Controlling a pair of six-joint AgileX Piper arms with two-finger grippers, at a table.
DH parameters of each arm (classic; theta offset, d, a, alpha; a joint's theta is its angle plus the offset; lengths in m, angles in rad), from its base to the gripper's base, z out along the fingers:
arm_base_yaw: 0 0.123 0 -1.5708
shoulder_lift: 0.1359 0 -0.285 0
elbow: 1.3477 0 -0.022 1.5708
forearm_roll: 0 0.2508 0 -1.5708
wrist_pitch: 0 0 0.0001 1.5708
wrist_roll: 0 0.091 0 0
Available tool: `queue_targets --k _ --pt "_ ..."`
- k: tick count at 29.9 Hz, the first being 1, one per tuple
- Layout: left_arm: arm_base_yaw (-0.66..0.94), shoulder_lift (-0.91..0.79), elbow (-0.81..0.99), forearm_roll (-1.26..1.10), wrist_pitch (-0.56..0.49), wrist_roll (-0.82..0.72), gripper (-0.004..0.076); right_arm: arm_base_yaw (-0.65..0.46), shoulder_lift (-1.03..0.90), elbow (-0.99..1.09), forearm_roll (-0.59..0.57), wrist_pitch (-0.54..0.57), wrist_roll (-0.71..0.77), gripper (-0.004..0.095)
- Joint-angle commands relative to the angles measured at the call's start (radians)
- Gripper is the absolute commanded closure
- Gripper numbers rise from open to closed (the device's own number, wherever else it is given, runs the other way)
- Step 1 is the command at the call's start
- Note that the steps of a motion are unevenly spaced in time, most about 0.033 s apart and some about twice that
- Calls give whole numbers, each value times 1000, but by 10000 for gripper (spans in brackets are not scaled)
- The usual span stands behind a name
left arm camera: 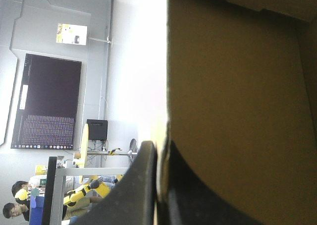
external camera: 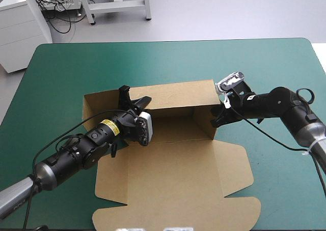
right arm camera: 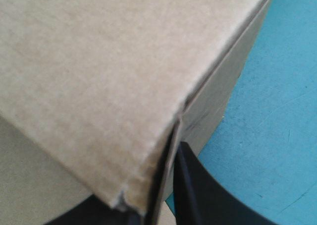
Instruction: Fold the box
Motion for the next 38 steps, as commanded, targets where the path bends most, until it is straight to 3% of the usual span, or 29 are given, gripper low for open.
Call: queue_targets --k 1,6,9,11,16,20,27,32,38 --pt "-4 -18 -10 -22 38 -18 756 0 -32 -25 54 39 -6 924" --pt "-5 -18 -10 -22 30 -22 755 0 -32 -25 71 30 0 924" --pt "-5 -24 -12 -22 13 -22 708 0 -32 -25 71 6 37 924" --pt "-5 -30 -12 -29 14 -35 632 0 -32 -25 65 -14 60 923" --pt "-19 -73 -18 -36 6 -122 351 0 -32 -25 51 -80 106 923" --pt "-71 -113 -46 -36 26 -156 214 0 -32 -25 7 -106 156 923" --pt "-221 -129 -182 -48 354 -202 208 0 -32 -25 -50 -149 226 923" --pt "-317 -129 -299 -61 473 -295 209 0 -32 -25 -77 -193 253 923" --pt "-376 -129 -443 -63 622 -358 213 0 -32 -49 -241 -301 413 924"
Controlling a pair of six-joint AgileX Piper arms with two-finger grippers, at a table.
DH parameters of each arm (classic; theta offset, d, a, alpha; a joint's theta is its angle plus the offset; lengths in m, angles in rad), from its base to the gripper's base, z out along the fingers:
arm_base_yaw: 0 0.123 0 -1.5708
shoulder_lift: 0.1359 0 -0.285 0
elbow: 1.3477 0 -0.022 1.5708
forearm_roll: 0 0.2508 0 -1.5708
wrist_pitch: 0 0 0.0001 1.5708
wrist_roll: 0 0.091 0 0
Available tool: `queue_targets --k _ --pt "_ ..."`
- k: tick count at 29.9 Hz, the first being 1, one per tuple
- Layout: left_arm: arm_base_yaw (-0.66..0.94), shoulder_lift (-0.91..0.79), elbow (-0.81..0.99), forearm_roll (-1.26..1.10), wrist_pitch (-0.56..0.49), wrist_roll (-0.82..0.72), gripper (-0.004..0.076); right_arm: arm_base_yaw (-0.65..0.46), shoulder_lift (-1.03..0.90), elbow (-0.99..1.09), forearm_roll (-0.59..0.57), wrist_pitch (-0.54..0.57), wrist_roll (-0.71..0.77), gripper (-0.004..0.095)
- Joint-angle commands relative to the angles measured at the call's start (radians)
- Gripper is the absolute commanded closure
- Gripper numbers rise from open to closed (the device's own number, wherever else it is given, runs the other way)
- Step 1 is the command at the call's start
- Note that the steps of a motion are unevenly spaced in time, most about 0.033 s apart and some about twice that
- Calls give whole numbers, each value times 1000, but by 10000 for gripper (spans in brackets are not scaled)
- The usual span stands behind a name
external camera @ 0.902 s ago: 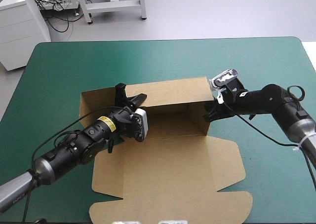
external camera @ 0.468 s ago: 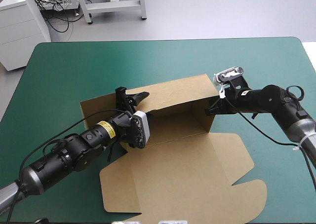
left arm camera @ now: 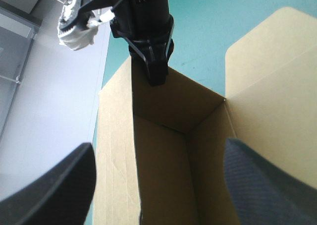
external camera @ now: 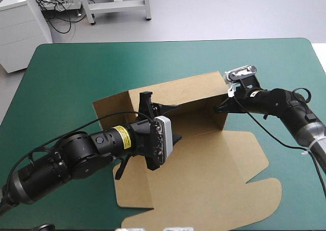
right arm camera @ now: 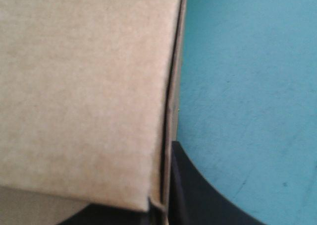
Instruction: Fold the box
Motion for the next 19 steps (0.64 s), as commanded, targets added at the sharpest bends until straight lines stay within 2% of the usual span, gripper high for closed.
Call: queue_targets --k 1,4,6,7,8,10,15,19 --pt "-16 -27 -99 -11 37 -49 220 -2 -33 -60 -71 -111 102 924" --pt "-16 -27 -135 -7 104 -66 291 -2 -23 -104 -148 -121 160 926" --pt "-16 -27 -147 -7 138 -71 401 -2 -1 -147 -159 -96 167 926" --pt "-16 -27 -148 -7 151 -73 468 -2 9 -165 -159 -83 167 926" --pt "-13 -27 -152 -2 179 -85 586 -2 23 -190 -159 -61 167 926" --pt "-13 -27 -153 23 206 -127 747 -2 44 -225 -159 -30 167 926" --pt "-13 -27 -155 33 266 -226 734 -2 67 -269 -159 10 165 926" --pt "-13 -27 -162 31 359 -259 734 -4 67 -274 -178 31 162 926"
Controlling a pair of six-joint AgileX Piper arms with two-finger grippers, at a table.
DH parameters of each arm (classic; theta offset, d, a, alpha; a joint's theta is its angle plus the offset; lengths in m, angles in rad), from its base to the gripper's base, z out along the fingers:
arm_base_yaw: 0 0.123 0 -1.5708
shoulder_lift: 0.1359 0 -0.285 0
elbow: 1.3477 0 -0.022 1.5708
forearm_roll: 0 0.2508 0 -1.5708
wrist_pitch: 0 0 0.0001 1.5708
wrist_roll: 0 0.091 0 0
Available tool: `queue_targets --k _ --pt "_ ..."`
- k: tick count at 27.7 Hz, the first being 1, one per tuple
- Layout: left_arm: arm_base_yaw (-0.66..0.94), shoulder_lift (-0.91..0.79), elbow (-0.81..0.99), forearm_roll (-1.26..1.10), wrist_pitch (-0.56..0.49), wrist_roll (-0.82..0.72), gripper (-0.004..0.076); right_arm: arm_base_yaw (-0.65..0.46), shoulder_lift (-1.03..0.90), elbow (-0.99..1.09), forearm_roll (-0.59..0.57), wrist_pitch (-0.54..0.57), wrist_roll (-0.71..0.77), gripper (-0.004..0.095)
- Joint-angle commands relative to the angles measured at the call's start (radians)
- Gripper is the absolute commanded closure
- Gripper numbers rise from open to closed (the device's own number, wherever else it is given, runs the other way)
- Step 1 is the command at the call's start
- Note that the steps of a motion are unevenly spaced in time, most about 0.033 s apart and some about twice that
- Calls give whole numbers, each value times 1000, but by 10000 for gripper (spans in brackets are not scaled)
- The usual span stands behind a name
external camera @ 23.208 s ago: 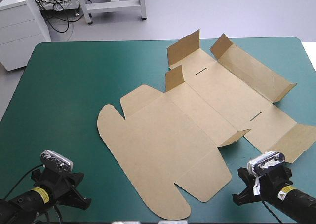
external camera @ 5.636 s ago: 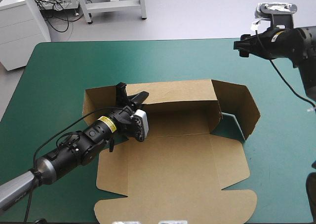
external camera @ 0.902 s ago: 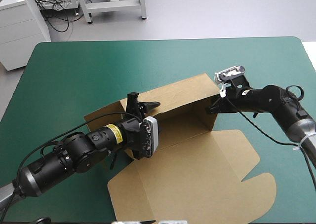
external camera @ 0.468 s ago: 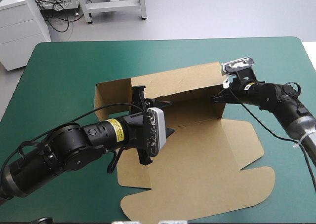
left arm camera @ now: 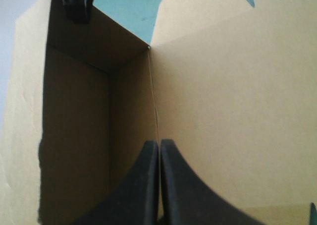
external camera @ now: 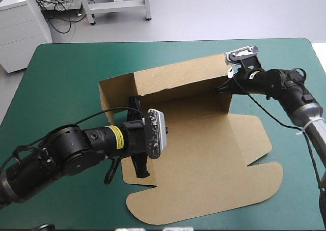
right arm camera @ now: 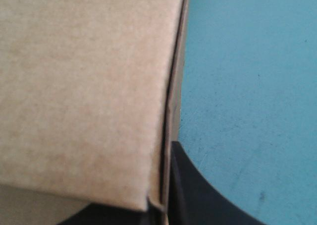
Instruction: Fold the box
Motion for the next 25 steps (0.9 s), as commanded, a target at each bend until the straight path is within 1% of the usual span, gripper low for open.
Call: queue_targets --k 1,3,7,9,12,15,19,21,22,23,24,25 --pt "-3 -22 -48 -3 33 -69 734 -4 -38 -43 8 -30 3 926" --pt "-3 -22 -57 -3 63 -104 734 -4 -38 -43 8 -22 3 926" --pt "17 -29 -82 -13 61 -147 734 -4 -38 -43 6 -17 3 926" --pt "52 -31 -101 -15 68 -166 734 -4 -38 -43 5 -7 3 926" --pt "156 -31 -121 -18 71 -181 734 -4 -38 -43 5 8 3 926" --pt "311 -33 -133 -43 78 -200 731 -4 -38 -43 -3 30 3 926" --pt "572 -40 -139 -177 89 -172 731 -4 -38 -43 -24 85 3 926" --pt "686 -42 -139 -262 91 -142 731 -4 -38 -47 -24 135 15 926" --pt "802 -44 -139 -326 93 -126 731 -4 -38 -59 -26 190 48 926" --pt "845 -44 -139 -350 96 -126 731 -4 -38 -66 -26 206 56 926" --pt "940 -44 -139 -401 100 -126 731 -4 -38 -82 -26 245 74 926" --pt "980 -44 -138 -418 101 -126 731 -4 -32 -92 -26 259 86 926"
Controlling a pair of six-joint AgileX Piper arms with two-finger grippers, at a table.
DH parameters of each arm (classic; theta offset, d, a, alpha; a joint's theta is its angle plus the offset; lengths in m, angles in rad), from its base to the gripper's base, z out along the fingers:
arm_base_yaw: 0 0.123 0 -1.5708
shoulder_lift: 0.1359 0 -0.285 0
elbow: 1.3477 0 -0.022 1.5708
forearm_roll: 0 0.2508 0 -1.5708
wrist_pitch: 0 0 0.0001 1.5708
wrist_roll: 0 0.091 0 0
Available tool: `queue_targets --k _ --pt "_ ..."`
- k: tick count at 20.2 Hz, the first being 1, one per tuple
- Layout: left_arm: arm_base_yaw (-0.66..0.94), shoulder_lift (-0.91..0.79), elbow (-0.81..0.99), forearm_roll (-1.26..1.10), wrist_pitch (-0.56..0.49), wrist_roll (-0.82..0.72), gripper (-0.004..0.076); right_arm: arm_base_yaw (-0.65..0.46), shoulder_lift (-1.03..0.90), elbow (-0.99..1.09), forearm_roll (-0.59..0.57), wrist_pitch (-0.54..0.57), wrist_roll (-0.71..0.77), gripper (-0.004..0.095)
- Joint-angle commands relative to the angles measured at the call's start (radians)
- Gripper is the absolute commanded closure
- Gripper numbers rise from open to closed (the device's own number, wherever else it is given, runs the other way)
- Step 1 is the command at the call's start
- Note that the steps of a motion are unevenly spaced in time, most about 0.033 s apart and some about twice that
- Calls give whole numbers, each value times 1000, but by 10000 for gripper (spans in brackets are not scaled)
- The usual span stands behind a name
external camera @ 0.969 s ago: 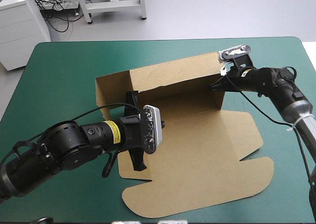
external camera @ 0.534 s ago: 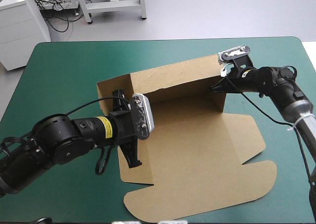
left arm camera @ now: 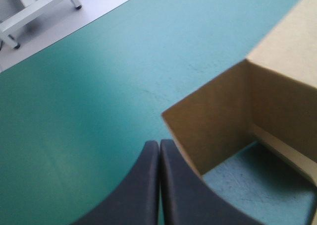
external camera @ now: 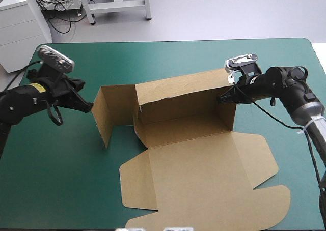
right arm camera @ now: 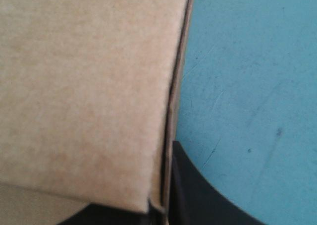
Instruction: Fold the box
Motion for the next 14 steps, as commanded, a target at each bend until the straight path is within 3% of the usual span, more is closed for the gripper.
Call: queue_targets --k 1,10,14 --pt "169 -25 -35 -138 -44 2 731 -3 -10 -88 -1 63 57 926" --pt "218 -25 -35 -193 -37 17 735 -3 315 -432 3 142 122 923" --pt "218 -25 -35 -193 -37 17 748 -3 402 -546 5 163 122 772"
